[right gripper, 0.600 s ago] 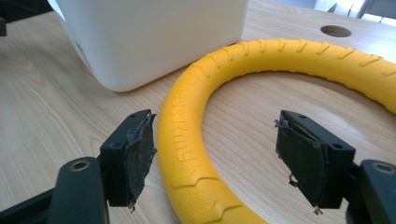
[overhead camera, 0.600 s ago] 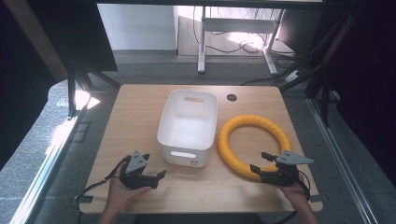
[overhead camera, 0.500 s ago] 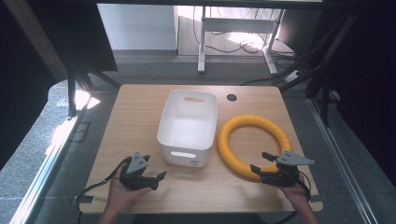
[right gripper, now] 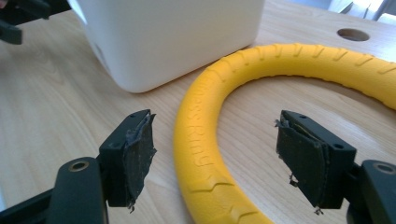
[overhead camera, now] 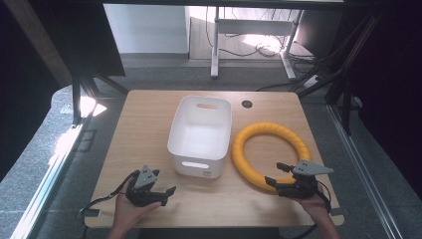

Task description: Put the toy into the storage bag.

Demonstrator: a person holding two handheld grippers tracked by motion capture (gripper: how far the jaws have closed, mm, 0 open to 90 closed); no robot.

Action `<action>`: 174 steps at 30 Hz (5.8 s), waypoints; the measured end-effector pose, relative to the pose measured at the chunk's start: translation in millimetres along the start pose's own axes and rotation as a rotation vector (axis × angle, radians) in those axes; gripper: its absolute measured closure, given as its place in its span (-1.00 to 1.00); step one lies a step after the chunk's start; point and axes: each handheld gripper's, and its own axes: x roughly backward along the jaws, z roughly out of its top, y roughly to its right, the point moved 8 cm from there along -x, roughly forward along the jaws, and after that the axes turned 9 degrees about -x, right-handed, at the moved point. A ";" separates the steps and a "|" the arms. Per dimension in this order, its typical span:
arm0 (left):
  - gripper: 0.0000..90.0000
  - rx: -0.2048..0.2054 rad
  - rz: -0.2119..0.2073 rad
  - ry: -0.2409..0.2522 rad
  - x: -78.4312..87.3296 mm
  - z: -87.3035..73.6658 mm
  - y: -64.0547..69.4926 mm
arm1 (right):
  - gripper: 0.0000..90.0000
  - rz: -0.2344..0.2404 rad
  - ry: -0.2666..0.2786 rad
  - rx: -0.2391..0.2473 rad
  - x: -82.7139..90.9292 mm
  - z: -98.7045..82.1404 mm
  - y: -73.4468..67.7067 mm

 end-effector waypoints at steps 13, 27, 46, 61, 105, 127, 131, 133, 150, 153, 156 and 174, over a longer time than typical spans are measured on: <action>-0.60 0.025 -0.026 -0.003 1.2 5.4 -0.4 | -0.41 0.026 -0.138 0.057 3.4 23.8 -0.1; -0.60 -0.024 -0.037 -0.031 -3.5 10.7 8.2 | -0.42 0.071 -0.424 0.133 -19.3 24.2 5.1; -0.59 -0.047 -0.038 -0.058 -9.2 6.9 9.7 | -0.41 0.078 -0.634 0.179 -62.1 -8.5 2.4; -0.60 -0.047 -0.039 -0.060 -10.6 6.5 10.2 | -0.37 0.067 -0.740 0.231 -73.6 -28.2 3.2; -0.59 -0.054 -0.056 -0.066 -15.2 5.0 12.9 | 0.14 0.154 -0.836 0.193 -74.5 -10.3 3.0; -0.59 -0.052 -0.061 -0.059 -15.6 5.7 12.8 | 0.14 0.290 -0.582 0.004 -48.5 43.1 15.6; -0.59 -0.051 -0.062 -0.060 -16.2 5.5 13.1 | 0.14 0.312 -0.533 -0.023 -44.4 51.6 16.4; -0.59 -0.051 -0.064 -0.059 -16.3 5.7 13.1 | 0.14 0.318 -0.516 -0.030 -42.6 54.9 17.0; -0.59 -0.047 -0.065 -0.053 -15.6 6.5 12.8 | 0.14 0.338 -0.345 -0.073 -22.8 90.1 26.2; -0.59 -0.047 -0.065 -0.052 -15.5 6.5 12.8 | 0.14 0.347 -0.314 -0.082 -18.9 95.6 27.0; -0.59 -0.046 -0.065 -0.053 -15.7 6.5 12.7 | 0.14 0.351 -0.275 -0.091 -14.9 101.6 28.8; -0.59 -0.050 -0.064 -0.054 -15.5 6.3 12.5 | 0.14 0.409 -0.101 -0.128 1.8 129.8 27.7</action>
